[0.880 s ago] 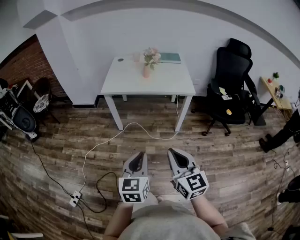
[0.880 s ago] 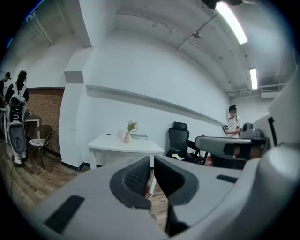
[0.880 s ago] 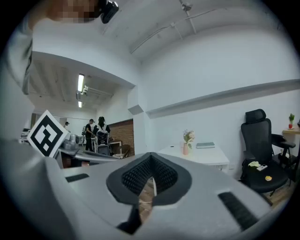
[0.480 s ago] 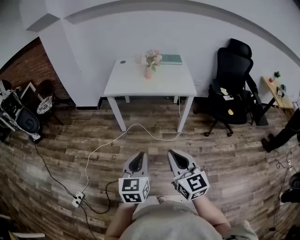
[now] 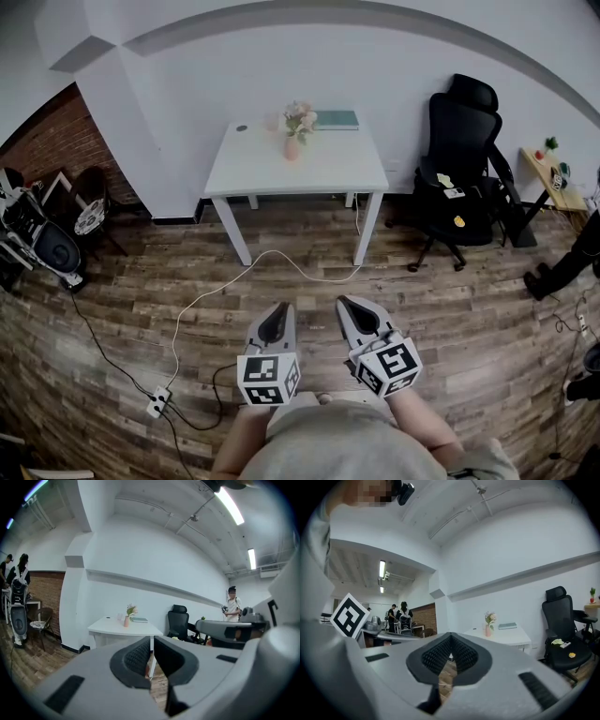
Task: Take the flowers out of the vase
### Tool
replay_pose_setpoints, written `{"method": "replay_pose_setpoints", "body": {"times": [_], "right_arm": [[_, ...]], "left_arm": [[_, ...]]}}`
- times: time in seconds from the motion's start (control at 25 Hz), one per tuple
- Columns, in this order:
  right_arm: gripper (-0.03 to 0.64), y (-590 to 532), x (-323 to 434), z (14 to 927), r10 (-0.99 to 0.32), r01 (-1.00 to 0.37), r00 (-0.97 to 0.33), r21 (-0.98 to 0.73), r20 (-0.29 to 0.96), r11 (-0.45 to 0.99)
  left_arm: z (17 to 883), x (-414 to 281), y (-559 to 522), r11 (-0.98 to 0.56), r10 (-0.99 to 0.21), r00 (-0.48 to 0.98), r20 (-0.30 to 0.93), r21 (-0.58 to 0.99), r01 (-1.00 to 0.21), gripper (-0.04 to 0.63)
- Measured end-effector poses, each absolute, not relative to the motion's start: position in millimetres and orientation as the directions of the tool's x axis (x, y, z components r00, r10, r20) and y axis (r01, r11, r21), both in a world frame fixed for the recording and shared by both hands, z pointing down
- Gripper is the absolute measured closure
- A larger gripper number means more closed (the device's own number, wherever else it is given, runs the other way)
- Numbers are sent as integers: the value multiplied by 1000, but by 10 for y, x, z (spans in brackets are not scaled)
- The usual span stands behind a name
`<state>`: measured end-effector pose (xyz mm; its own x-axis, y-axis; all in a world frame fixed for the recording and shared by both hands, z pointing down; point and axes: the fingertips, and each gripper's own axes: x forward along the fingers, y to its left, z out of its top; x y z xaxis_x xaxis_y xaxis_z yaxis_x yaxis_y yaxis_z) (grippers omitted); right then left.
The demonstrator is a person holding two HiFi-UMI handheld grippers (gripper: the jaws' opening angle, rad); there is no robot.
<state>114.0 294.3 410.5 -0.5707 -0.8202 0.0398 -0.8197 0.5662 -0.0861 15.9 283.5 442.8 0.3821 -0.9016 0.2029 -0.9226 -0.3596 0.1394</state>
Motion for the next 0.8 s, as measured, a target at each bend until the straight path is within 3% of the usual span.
{"method": "replay_pose_setpoints", "body": {"times": [0.8], "right_arm": [[618, 2914, 1228, 4295, -785, -787, -615, -110, 74, 606]], "left_arm": [[4580, 284, 2866, -322, -908, 357, 220, 180, -930, 571]]}}
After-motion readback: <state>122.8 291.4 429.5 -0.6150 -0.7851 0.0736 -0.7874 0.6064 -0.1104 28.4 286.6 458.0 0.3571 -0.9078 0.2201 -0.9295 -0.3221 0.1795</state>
